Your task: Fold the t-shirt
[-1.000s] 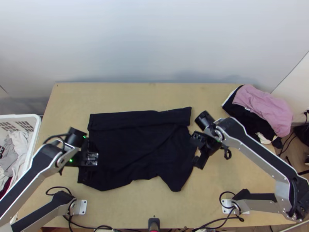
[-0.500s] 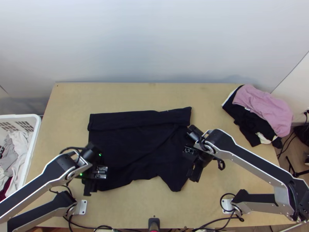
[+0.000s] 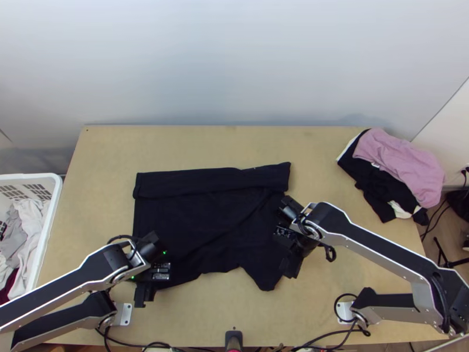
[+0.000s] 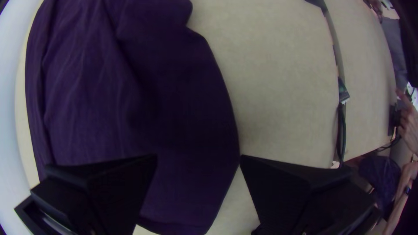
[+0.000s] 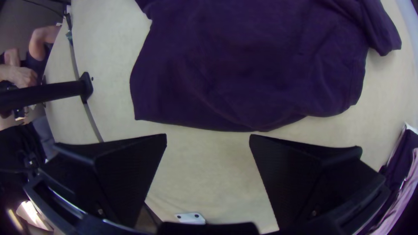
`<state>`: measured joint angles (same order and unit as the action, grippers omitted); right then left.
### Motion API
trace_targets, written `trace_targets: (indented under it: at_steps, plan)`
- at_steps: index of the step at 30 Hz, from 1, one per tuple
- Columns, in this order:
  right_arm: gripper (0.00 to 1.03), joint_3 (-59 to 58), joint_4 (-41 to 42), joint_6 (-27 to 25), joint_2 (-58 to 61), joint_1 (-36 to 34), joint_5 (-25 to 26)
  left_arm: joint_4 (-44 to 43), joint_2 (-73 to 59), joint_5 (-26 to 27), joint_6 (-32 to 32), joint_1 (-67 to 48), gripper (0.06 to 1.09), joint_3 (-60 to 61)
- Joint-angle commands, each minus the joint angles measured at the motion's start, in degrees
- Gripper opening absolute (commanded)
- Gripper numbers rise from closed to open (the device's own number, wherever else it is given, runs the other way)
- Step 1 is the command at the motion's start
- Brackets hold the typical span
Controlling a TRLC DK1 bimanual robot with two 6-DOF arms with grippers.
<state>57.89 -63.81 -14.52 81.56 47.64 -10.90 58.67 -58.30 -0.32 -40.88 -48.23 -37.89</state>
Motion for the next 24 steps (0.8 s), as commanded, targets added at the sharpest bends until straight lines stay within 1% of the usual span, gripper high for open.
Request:
trace_targets:
  at_steps: [1, 9, 15, 16, 19, 21, 22, 24]
  plan:
    - [0.88, -1.1, 1.9, 0.6, 1.1, 1.0, 1.0, -0.9, 0.8, -1.9, 2.7, -2.1, 0.98, 2.3]
    - [0.86, -1.6, 4.8, 0.8, 4.3, 1.7, 2.6, 1.2, 2.8, -2.2, 3.0, -2.2, 0.98, 4.6]
    - [0.7, -3.6, 8.2, 0.8, 4.6, 1.8, 3.6, 1.2, 3.9, -3.4, 3.4, -2.2, 0.97, 6.0]
    - [0.69, -3.7, 8.4, 0.7, 4.7, 1.8, 3.8, 1.1, 4.0, -3.5, 3.4, -2.2, 0.94, 6.5]
    - [0.68, -4.5, 9.4, 0.7, 4.9, 1.8, 4.7, 0.1, 4.7, -3.6, 3.6, -2.1, 0.91, 7.9]
    - [0.57, -5.0, 10.5, 0.7, 4.9, 1.9, 5.1, -0.4, 5.0, -3.6, 4.3, -2.0, 0.88, 8.3]
    - [0.55, -5.0, 10.7, 0.7, 4.9, 1.9, 5.2, -0.4, 5.0, -3.6, 4.5, -2.1, 0.88, 8.4]
    - [0.55, -4.8, 10.7, 0.7, 4.8, 1.9, 5.4, -0.4, 5.0, -3.7, 4.6, -2.0, 0.88, 8.3]
